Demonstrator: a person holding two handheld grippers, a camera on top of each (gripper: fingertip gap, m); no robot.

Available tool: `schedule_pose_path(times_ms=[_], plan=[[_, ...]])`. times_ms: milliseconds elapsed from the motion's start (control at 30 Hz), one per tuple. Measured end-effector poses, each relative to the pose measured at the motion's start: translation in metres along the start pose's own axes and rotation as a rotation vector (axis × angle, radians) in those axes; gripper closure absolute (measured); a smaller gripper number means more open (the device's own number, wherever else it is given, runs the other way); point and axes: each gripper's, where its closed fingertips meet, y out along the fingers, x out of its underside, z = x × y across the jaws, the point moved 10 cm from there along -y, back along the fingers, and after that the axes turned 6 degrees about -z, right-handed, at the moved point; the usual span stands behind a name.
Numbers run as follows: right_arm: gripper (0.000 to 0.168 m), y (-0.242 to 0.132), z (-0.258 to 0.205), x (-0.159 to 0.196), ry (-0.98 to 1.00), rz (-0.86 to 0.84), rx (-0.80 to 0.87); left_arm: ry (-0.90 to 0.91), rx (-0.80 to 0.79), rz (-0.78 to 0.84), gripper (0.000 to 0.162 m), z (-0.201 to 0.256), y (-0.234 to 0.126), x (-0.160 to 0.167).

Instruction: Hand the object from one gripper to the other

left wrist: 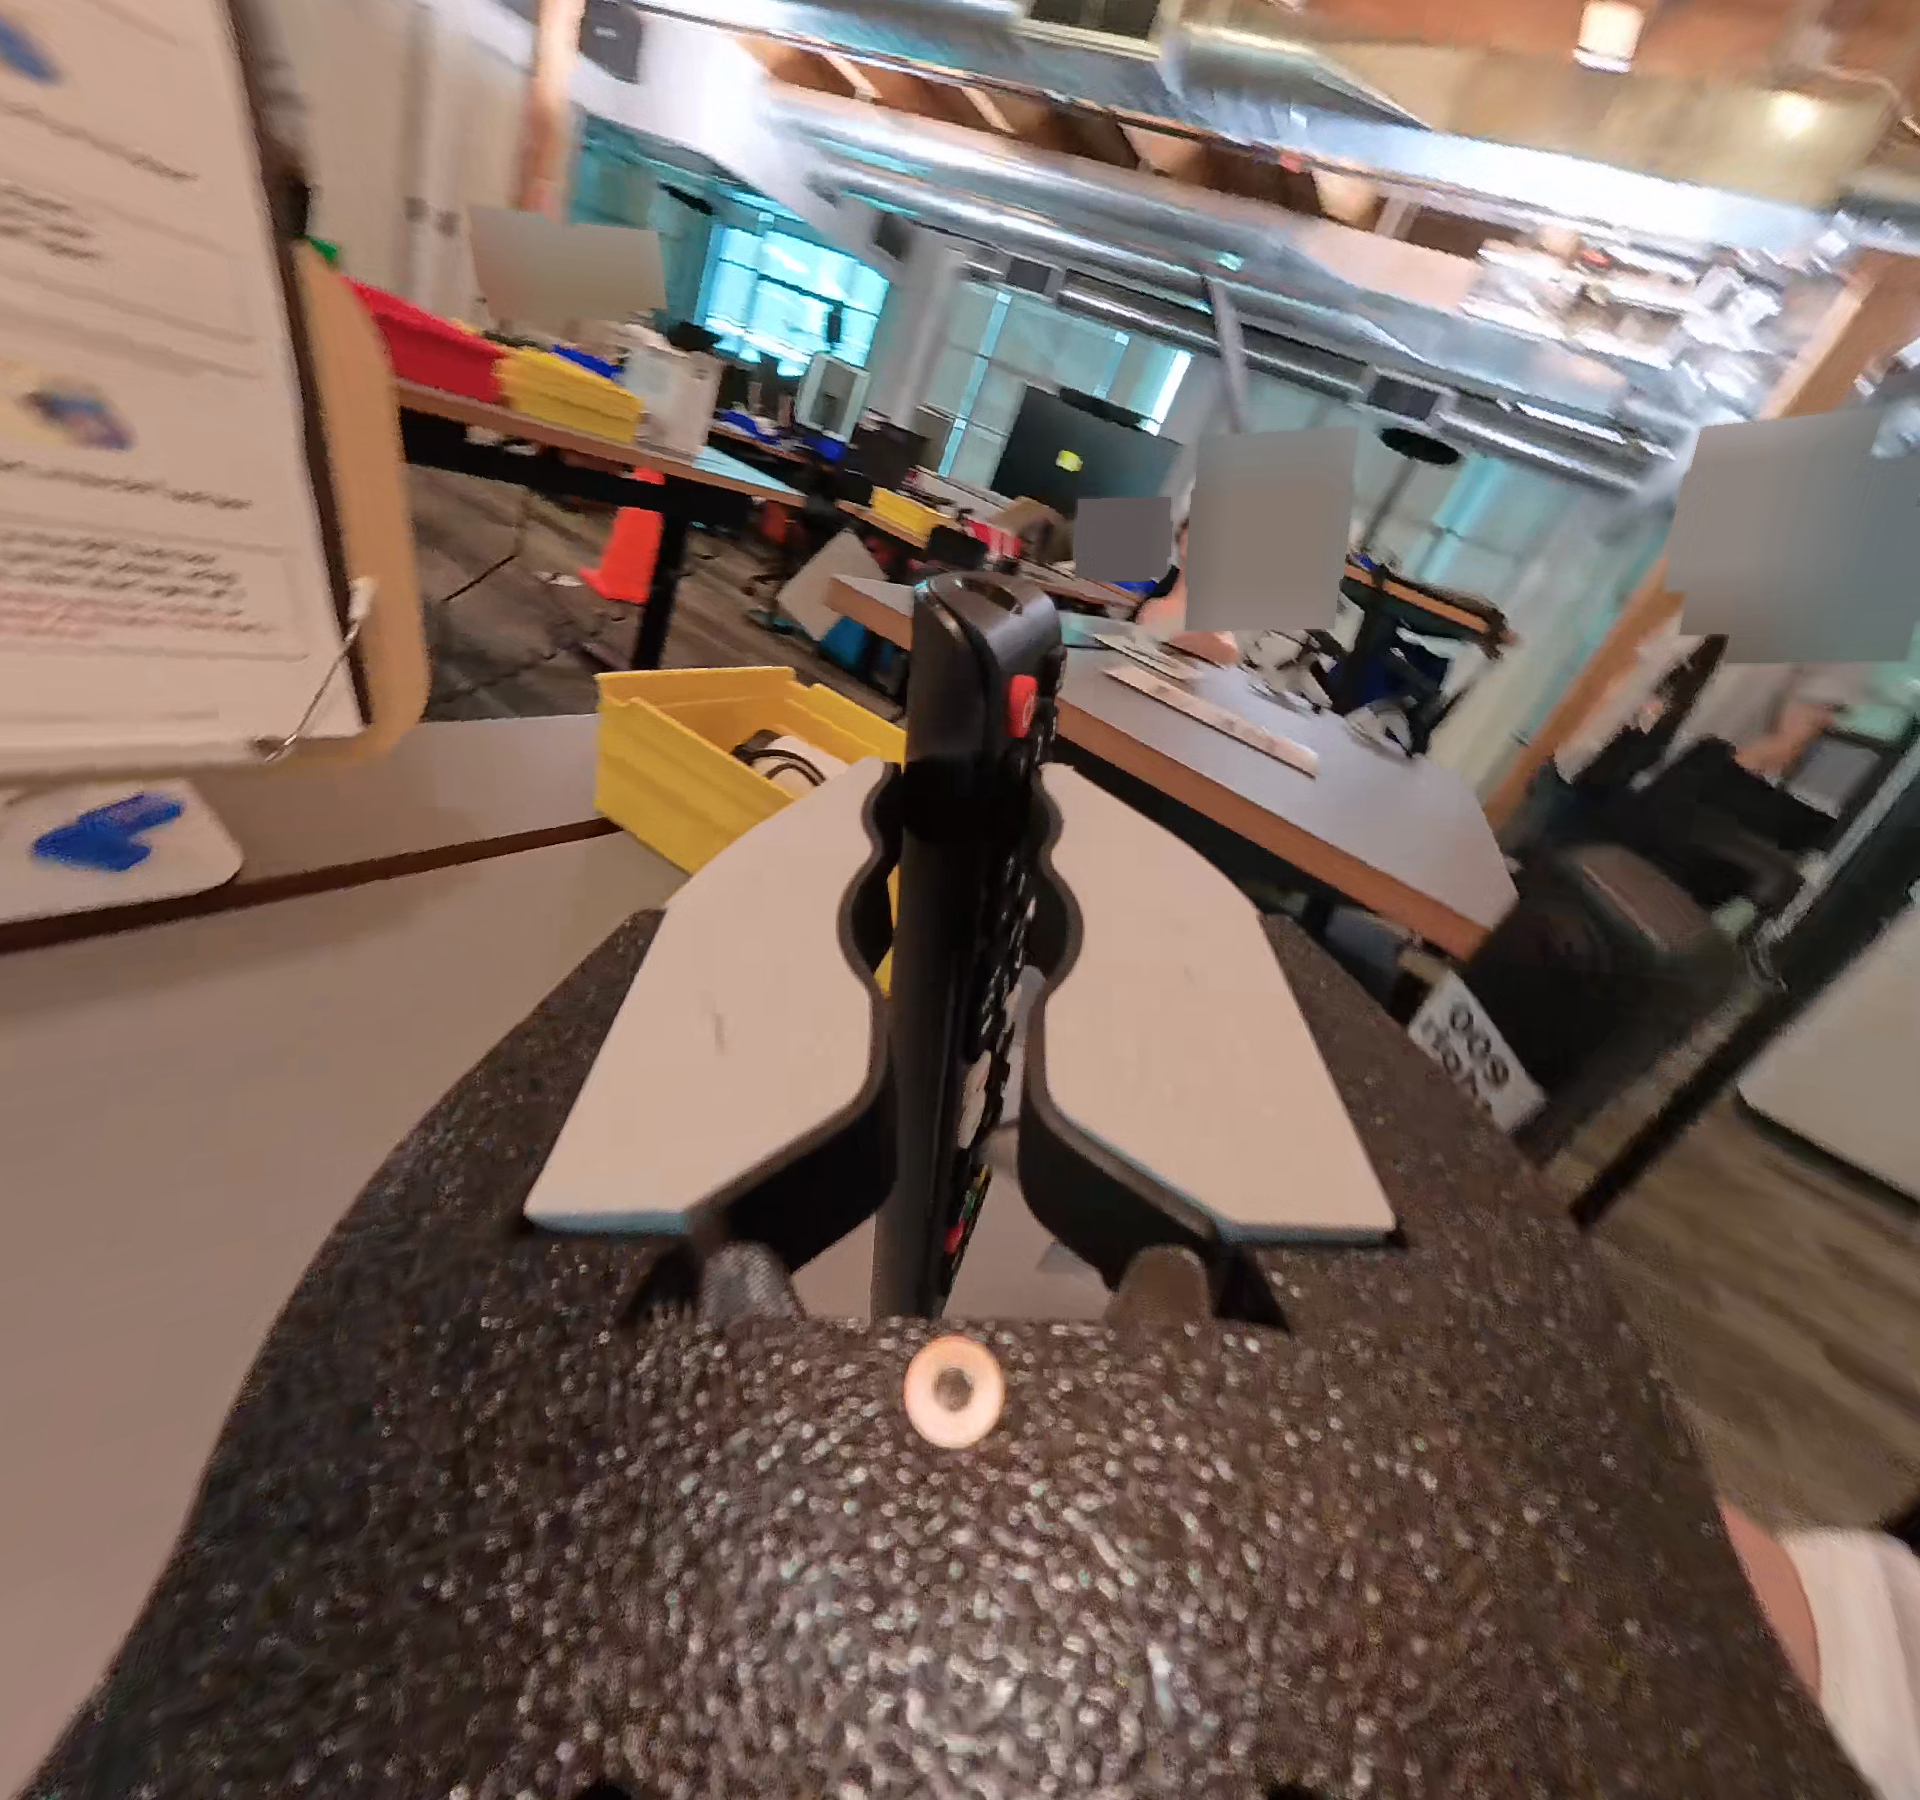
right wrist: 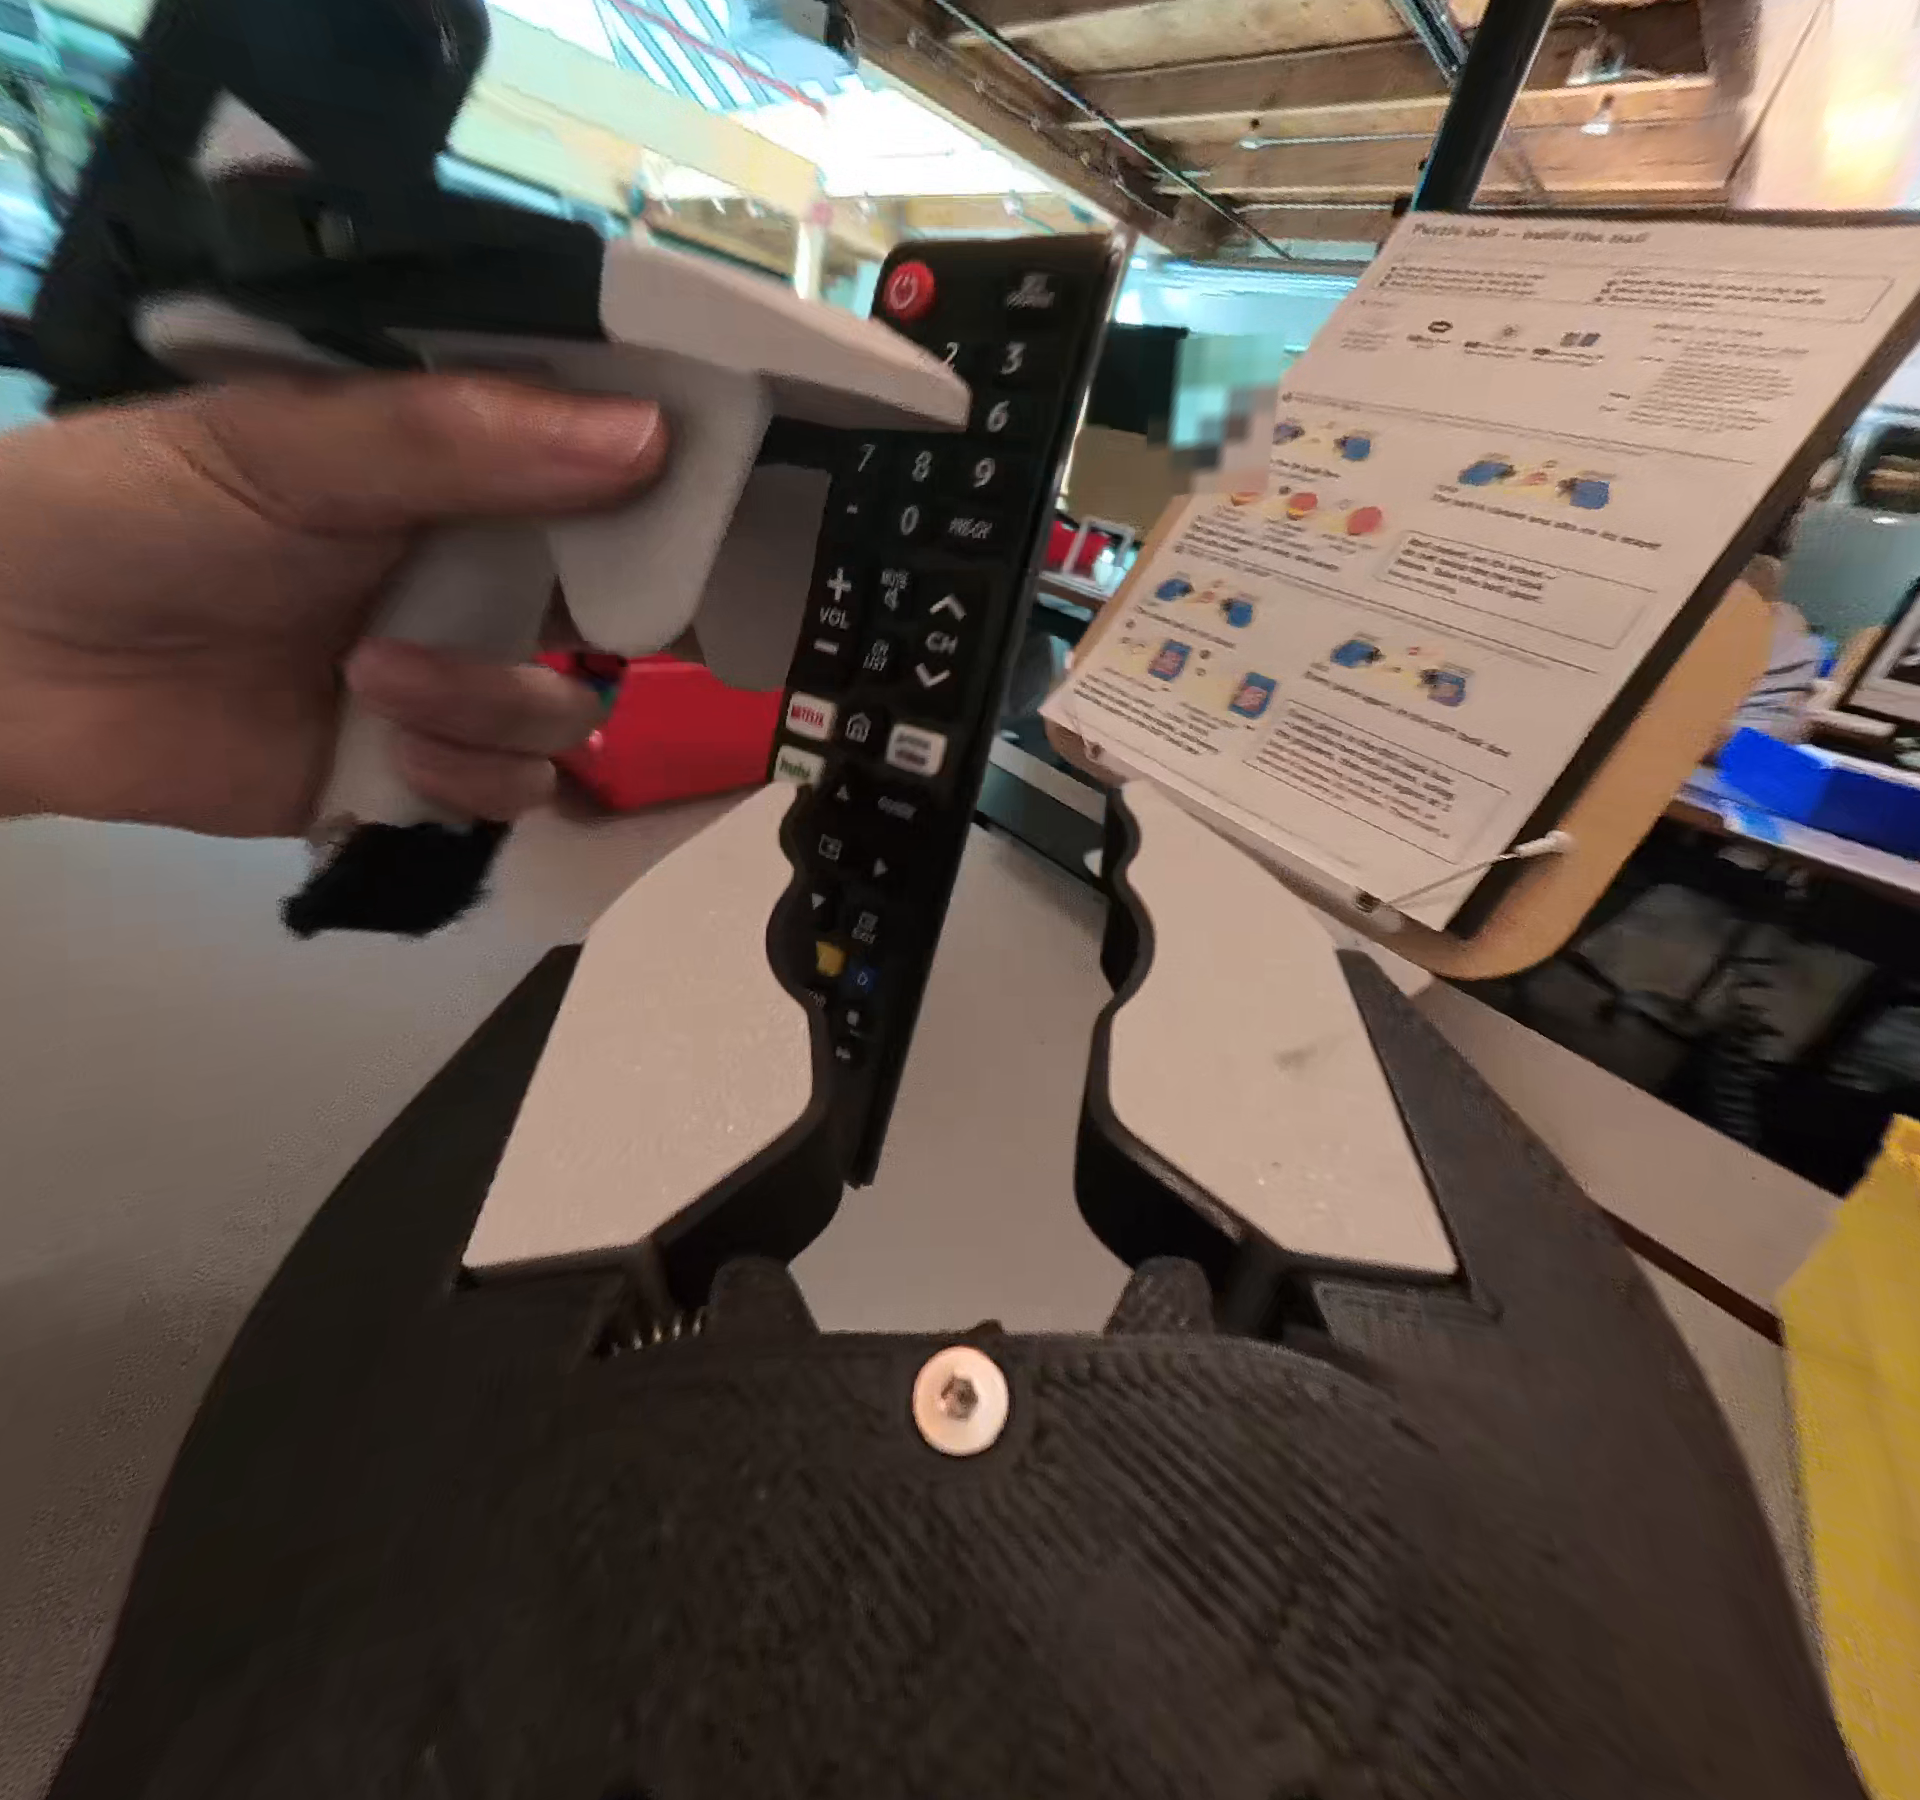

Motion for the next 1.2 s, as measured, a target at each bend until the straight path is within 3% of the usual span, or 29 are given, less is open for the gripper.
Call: schedule_pose_path(times_ms=[133, 267, 367, 533, 600, 733, 833, 967, 1200], plan=[[0.103, 0.010, -0.012, 0.005, -0.056, -0.035, 0.070, -0.009, -0.139, 0.045, 0.140, 0.004, 0.001, 0.005], [0.095, 0.017, -0.021, 0.009, -0.073, -0.076, 0.080, -0.037, -0.163, 0.100, 0.140, 0.011, 0.004, 0.007], [0.117, 0.014, -0.021, 0.009, -0.058, -0.040, 0.157, -0.014, -0.212, 0.092, 0.140, 0.017, 0.006, 0.012], [0.119, 0.013, -0.014, 0.011, -0.082, -0.104, 0.155, 0.078, -0.232, 0.046, 0.138, 0.025, 0.008, 0.015], [0.119, 0.008, -0.010, 0.007, -0.081, -0.078, 0.121, 0.160, -0.181, 0.030, 0.137, 0.028, 0.007, 0.009], [0.119, 0.001, -0.006, -0.002, 0.013, -0.015, -0.160, 0.404, 0.029, -0.059, 0.102, 0.029, 0.005, -0.003], [0.119, -0.004, -0.006, -0.003, 0.099, 0.033, -0.380, 0.417, 0.251, -0.214, 0.092, 0.020, 0.001, -0.009], [0.119, -0.007, -0.005, -0.003, 0.164, 0.044, -0.539, 0.395, 0.462, -0.316, 0.094, 0.015, -0.008, -0.013], [0.119, -0.004, -0.011, 0.003, 0.154, -0.001, -0.614, 0.413, 0.510, -0.334, 0.114, 0.011, -0.013, -0.006]])
